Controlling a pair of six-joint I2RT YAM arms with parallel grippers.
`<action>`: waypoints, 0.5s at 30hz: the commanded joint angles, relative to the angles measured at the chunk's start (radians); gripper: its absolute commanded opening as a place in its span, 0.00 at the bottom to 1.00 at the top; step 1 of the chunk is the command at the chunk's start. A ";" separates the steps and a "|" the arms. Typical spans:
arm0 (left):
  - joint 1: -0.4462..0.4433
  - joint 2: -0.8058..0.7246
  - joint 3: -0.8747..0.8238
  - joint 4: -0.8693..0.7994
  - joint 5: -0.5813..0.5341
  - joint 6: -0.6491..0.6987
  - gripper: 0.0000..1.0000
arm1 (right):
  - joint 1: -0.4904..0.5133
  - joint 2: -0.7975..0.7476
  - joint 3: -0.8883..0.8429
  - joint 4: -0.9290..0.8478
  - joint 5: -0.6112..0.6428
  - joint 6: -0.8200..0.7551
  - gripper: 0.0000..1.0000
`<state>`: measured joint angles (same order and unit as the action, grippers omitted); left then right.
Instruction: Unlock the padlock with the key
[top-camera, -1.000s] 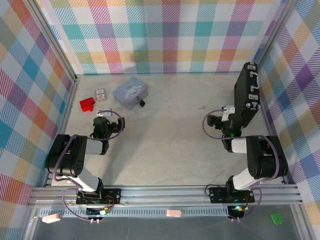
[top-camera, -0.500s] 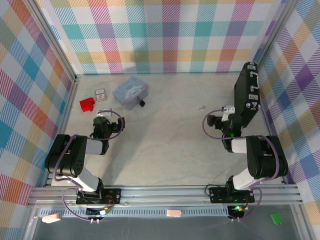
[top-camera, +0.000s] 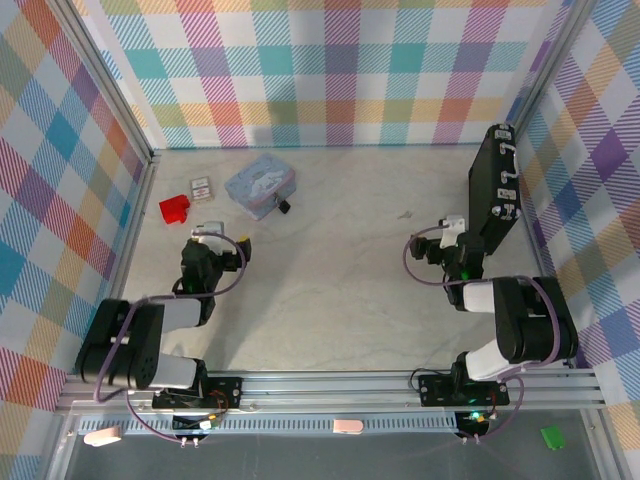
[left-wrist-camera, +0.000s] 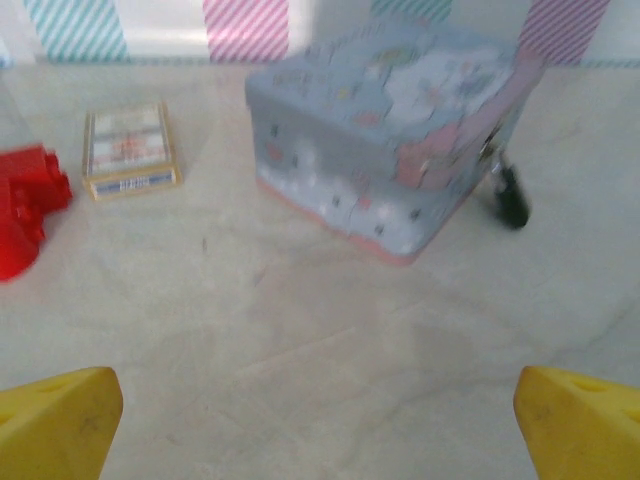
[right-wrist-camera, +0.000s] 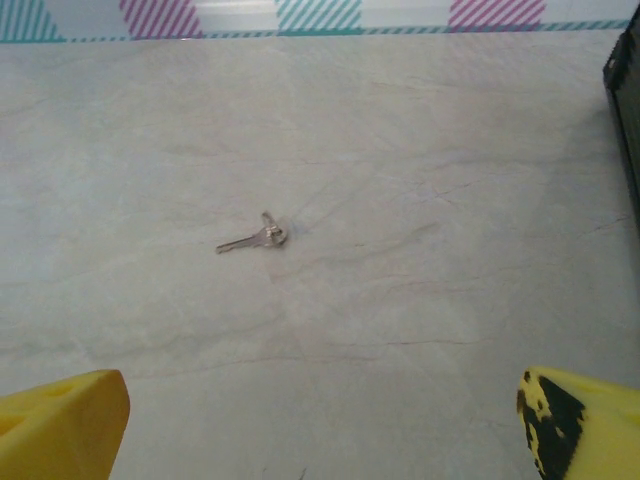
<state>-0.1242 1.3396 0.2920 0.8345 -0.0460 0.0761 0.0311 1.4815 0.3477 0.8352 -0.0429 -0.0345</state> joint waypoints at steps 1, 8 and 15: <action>-0.031 -0.125 0.013 -0.102 -0.031 0.010 1.00 | 0.028 -0.091 -0.009 -0.011 -0.052 -0.055 0.99; -0.042 -0.405 0.190 -0.506 0.130 -0.206 1.00 | 0.124 -0.333 0.092 -0.400 -0.160 -0.054 0.99; -0.042 -0.465 0.414 -0.945 0.039 -0.518 1.00 | 0.141 -0.662 0.226 -0.761 -0.185 0.185 0.99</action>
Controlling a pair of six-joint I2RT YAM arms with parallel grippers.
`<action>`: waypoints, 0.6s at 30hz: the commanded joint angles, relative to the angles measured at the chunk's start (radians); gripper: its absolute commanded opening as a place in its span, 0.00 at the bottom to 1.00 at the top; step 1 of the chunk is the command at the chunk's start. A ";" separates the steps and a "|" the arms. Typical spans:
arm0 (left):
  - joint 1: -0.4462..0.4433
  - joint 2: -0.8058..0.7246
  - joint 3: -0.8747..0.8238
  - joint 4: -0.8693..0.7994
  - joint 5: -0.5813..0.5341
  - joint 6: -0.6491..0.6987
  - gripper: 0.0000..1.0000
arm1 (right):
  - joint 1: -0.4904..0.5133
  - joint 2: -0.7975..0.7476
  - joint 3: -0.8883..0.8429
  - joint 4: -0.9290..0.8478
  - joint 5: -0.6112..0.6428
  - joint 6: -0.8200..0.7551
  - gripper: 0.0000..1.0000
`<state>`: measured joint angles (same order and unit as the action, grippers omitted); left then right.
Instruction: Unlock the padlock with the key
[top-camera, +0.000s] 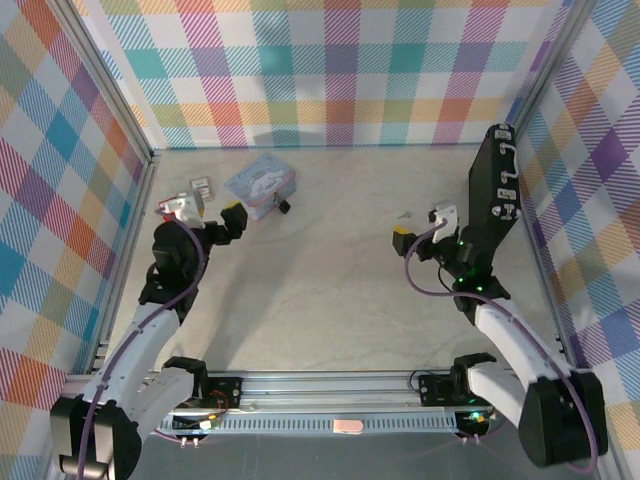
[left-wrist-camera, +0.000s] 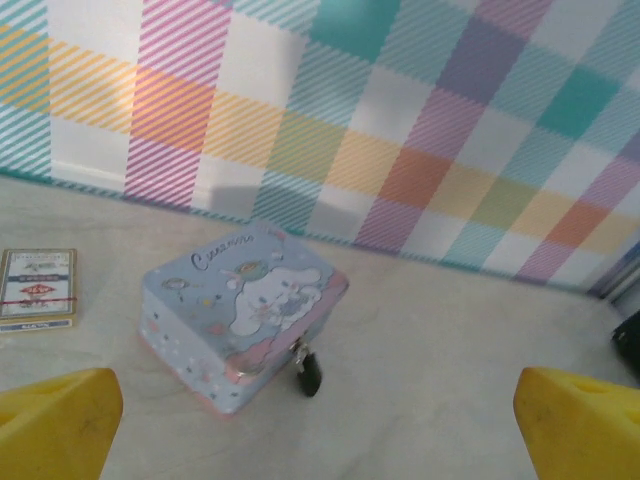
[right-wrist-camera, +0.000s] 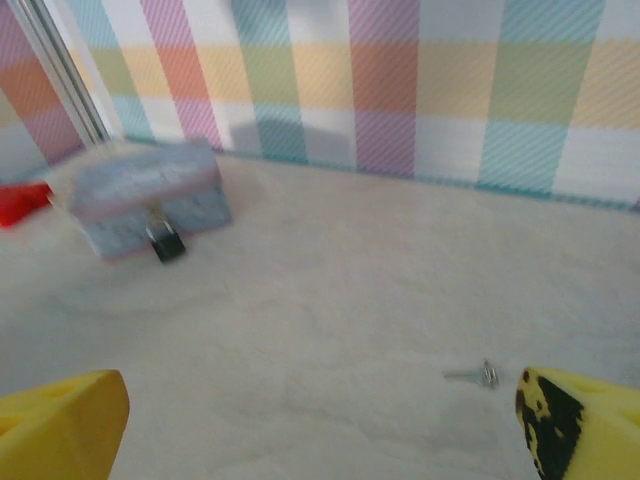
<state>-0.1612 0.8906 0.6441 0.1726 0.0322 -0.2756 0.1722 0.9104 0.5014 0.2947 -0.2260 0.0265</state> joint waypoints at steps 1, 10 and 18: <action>-0.003 -0.023 0.070 -0.309 -0.033 -0.162 1.00 | 0.000 -0.123 0.096 -0.276 0.038 0.160 0.99; -0.001 -0.165 0.079 -0.674 -0.301 -0.386 1.00 | 0.000 -0.258 0.213 -0.603 0.106 0.426 0.99; -0.028 -0.122 0.004 -0.572 -0.043 -0.206 1.00 | 0.000 -0.170 0.260 -0.661 0.052 0.338 0.99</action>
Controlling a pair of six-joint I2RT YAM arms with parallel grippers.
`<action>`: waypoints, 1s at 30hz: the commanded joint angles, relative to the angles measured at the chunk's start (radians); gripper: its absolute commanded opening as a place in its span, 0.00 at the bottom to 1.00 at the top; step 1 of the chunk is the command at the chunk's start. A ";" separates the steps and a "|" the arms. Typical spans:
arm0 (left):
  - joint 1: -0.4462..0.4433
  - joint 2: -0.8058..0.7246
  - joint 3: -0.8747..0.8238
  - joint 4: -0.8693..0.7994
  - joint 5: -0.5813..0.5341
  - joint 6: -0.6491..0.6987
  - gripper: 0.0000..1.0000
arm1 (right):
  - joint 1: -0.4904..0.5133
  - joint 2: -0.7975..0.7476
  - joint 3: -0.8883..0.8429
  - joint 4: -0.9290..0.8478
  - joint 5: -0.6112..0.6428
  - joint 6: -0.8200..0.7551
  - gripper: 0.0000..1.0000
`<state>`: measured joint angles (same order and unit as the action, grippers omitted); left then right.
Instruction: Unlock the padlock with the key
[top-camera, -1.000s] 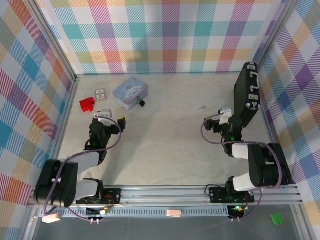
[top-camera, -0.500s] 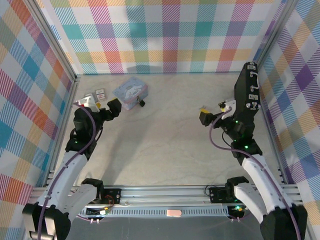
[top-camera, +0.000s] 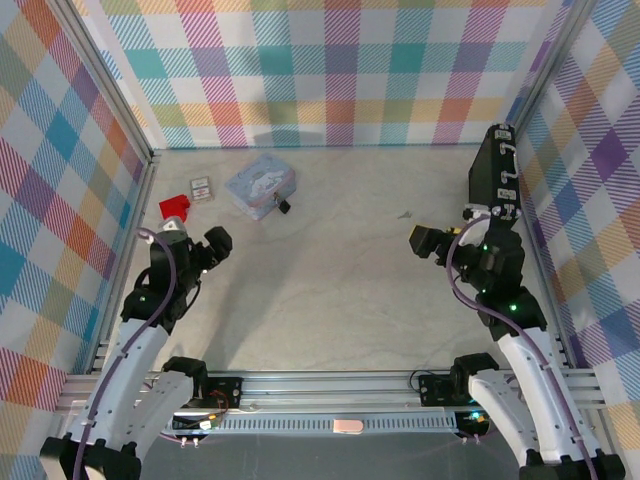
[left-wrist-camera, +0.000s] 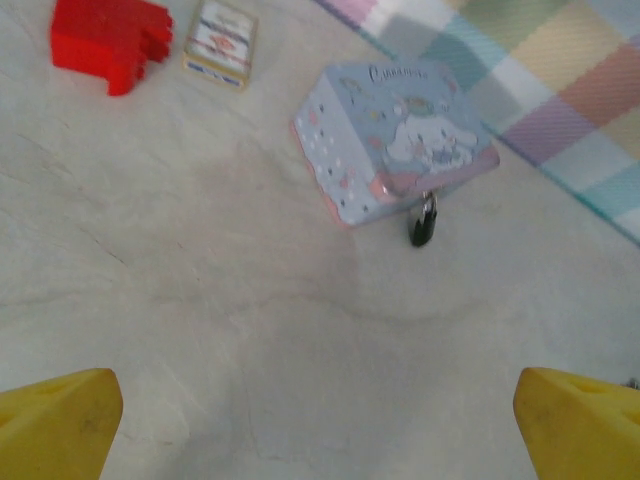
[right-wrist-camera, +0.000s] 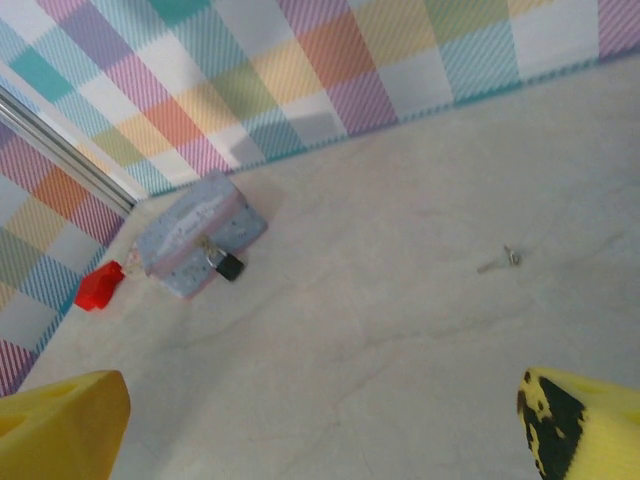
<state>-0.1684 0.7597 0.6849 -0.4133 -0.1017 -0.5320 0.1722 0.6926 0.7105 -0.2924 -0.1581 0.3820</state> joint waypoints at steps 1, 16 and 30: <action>-0.044 0.007 -0.053 0.038 0.100 0.062 1.00 | 0.000 0.084 0.075 -0.103 -0.002 -0.026 0.99; -0.440 0.079 -0.193 0.279 -0.190 0.228 1.00 | 0.010 0.697 0.405 -0.273 0.134 -0.097 0.88; -0.445 0.098 -0.211 0.297 -0.244 0.250 1.00 | 0.017 1.200 0.794 -0.386 0.174 -0.176 0.60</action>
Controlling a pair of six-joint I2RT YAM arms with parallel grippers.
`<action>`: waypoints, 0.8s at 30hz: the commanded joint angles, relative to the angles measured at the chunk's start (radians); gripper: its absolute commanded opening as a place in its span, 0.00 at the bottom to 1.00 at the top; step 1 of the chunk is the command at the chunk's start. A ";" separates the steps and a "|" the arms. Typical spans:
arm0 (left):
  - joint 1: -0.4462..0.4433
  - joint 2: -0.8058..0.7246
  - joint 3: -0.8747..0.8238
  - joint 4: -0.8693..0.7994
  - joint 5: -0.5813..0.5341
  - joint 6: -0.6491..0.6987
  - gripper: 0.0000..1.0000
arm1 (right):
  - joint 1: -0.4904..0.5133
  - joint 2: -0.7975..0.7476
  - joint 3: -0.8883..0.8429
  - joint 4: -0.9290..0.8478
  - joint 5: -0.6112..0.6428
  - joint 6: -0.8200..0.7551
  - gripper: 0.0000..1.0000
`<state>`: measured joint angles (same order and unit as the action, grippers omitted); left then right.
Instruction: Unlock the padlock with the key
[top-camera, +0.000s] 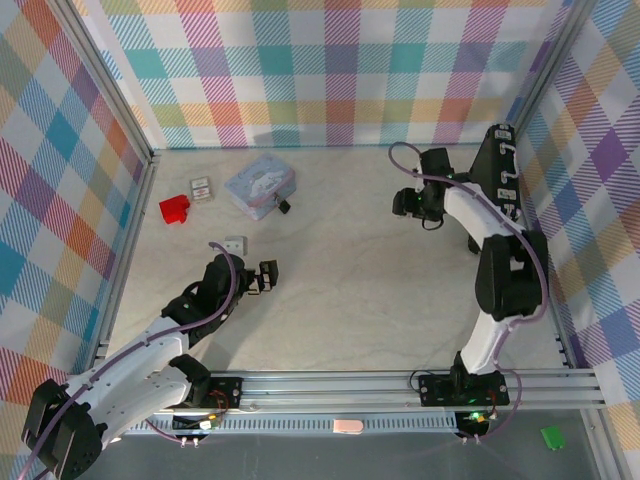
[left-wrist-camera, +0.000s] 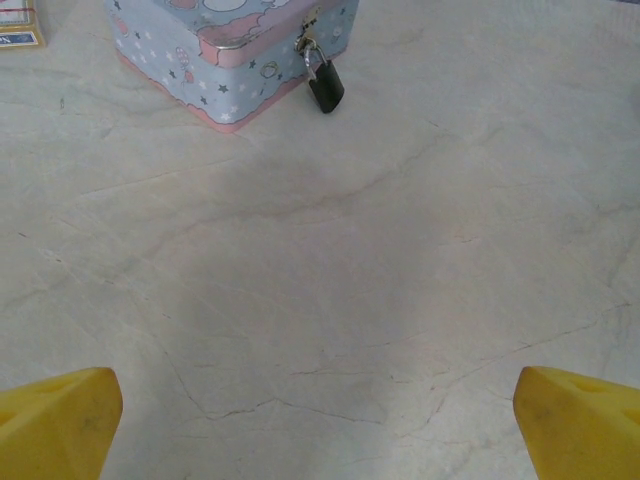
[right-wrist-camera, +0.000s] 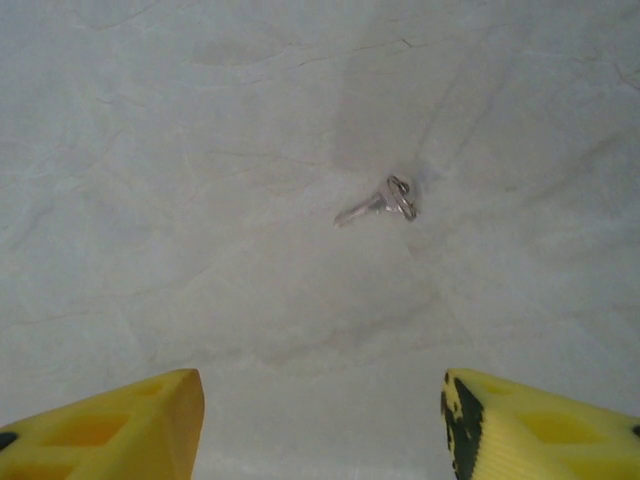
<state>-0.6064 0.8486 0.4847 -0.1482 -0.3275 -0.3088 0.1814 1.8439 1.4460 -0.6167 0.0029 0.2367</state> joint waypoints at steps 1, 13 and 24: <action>-0.007 0.013 -0.008 0.030 -0.021 0.027 1.00 | 0.009 0.070 0.076 -0.068 0.019 -0.035 0.59; -0.007 0.063 0.006 0.047 0.018 0.031 1.00 | 0.012 0.261 0.228 -0.136 0.113 -0.057 0.45; -0.007 0.055 0.001 0.053 0.024 0.030 1.00 | 0.013 0.370 0.347 -0.188 0.144 -0.059 0.35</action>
<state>-0.6067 0.9131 0.4847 -0.1200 -0.3115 -0.2939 0.1848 2.1891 1.7580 -0.7582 0.1310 0.1852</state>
